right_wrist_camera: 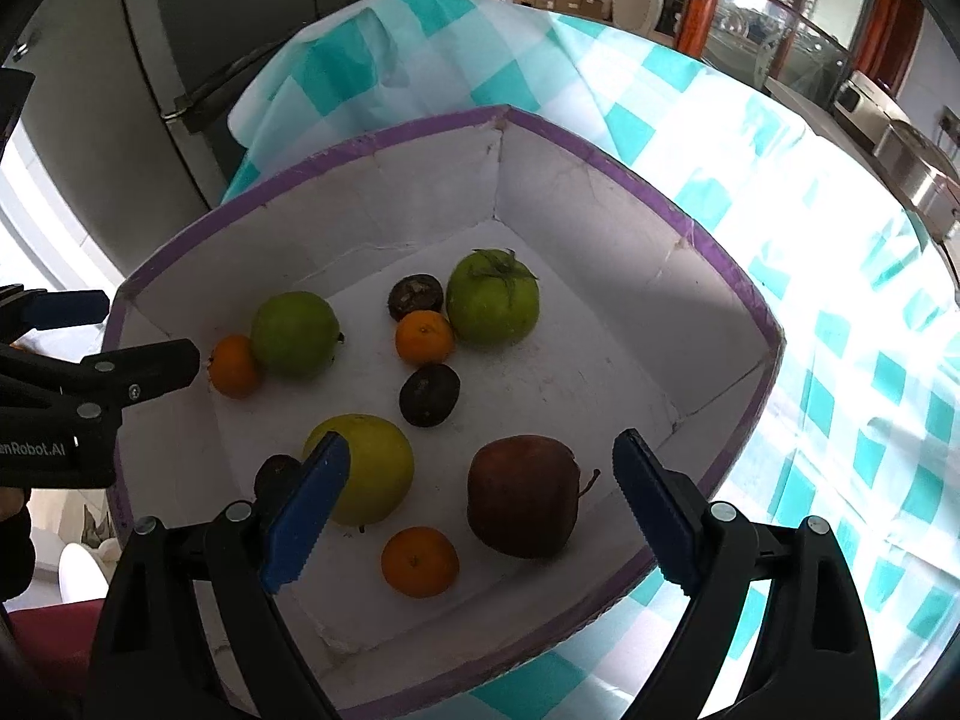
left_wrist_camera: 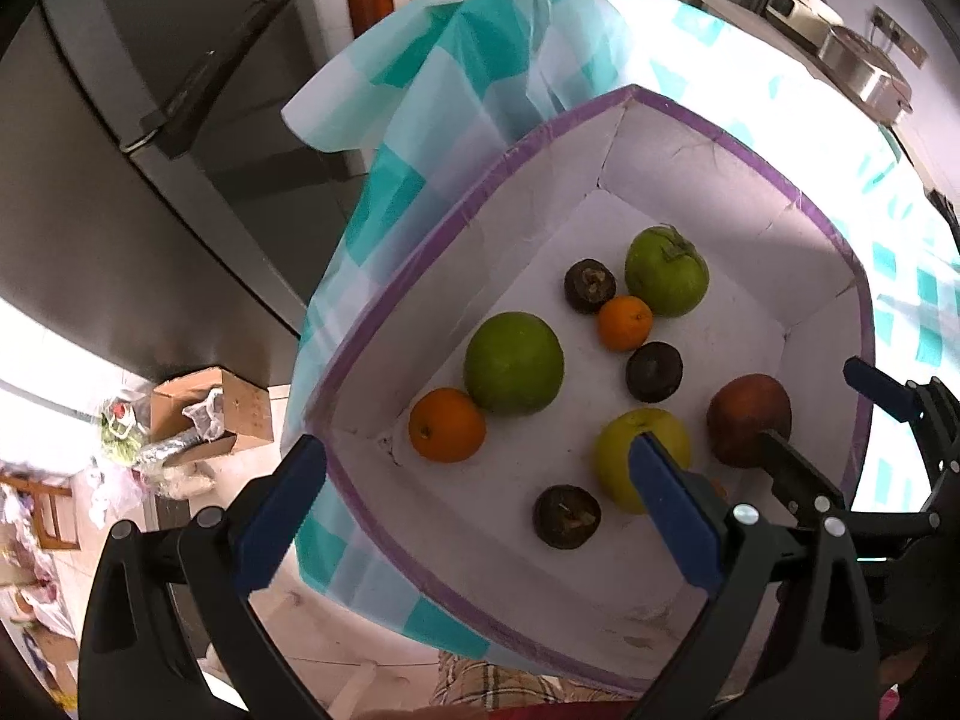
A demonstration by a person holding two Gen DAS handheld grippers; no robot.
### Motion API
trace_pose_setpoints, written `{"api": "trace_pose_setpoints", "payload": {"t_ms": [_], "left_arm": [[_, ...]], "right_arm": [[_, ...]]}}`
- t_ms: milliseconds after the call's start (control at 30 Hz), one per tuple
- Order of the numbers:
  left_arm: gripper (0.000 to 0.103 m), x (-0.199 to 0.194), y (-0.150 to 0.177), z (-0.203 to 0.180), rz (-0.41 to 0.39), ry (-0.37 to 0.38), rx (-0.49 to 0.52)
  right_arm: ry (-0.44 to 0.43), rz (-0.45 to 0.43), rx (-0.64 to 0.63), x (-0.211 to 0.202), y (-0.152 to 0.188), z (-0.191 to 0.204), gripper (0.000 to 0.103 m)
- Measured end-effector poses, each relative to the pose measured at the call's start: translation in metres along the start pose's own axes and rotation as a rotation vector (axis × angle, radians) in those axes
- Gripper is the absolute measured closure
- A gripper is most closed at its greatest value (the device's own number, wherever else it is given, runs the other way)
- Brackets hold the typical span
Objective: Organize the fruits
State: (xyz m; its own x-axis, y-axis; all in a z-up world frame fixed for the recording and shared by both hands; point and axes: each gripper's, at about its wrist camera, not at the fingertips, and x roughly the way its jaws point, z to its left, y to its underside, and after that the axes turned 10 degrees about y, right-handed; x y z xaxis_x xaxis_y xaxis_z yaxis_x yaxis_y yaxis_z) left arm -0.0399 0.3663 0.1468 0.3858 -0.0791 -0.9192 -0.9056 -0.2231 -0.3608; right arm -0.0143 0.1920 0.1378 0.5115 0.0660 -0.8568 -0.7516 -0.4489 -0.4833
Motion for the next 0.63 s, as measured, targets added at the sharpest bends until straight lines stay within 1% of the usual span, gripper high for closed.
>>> {"api": "trace_pose_setpoints", "payload": {"t_ms": [200,233,267,333,433,500,533,567,600,633], "left_arm": [[0.002,0.012,-0.013,0.003,0.015,0.048,0.052],[0.002,0.013,-0.014,0.004,0.005,0.061,0.055],[0.002,0.012,-0.014,0.005,-0.023,0.074,0.057],[0.002,0.01,-0.013,0.005,-0.062,0.08,0.057],[0.002,0.016,-0.016,0.001,-0.056,0.066,0.078],[0.002,0.018,-0.016,-0.002,-0.052,0.056,0.079],[0.002,0.017,-0.016,-0.006,-0.068,0.039,0.082],[0.002,0.014,-0.017,-0.011,-0.095,0.019,0.088],[0.002,0.009,-0.017,-0.019,-0.133,0.01,0.095],[0.002,0.003,-0.017,-0.026,-0.164,0.016,0.1]], "right_arm": [[0.016,0.01,0.039,0.005,-0.002,0.004,0.016],[0.018,0.011,0.041,0.005,-0.002,0.005,0.016],[0.02,0.011,0.043,0.005,-0.001,0.007,0.016],[0.021,0.008,0.044,0.004,0.001,0.008,0.016],[0.012,-0.011,0.047,-0.003,0.006,0.009,0.016],[0.006,-0.051,0.053,-0.015,0.01,0.005,0.016],[0.003,-0.082,0.064,-0.023,0.012,0.0,0.016],[0.001,-0.118,0.081,-0.031,0.015,-0.007,0.016],[0.006,-0.17,0.12,-0.044,0.021,-0.022,0.016],[0.006,-0.17,0.12,-0.044,0.021,-0.022,0.016]]}}
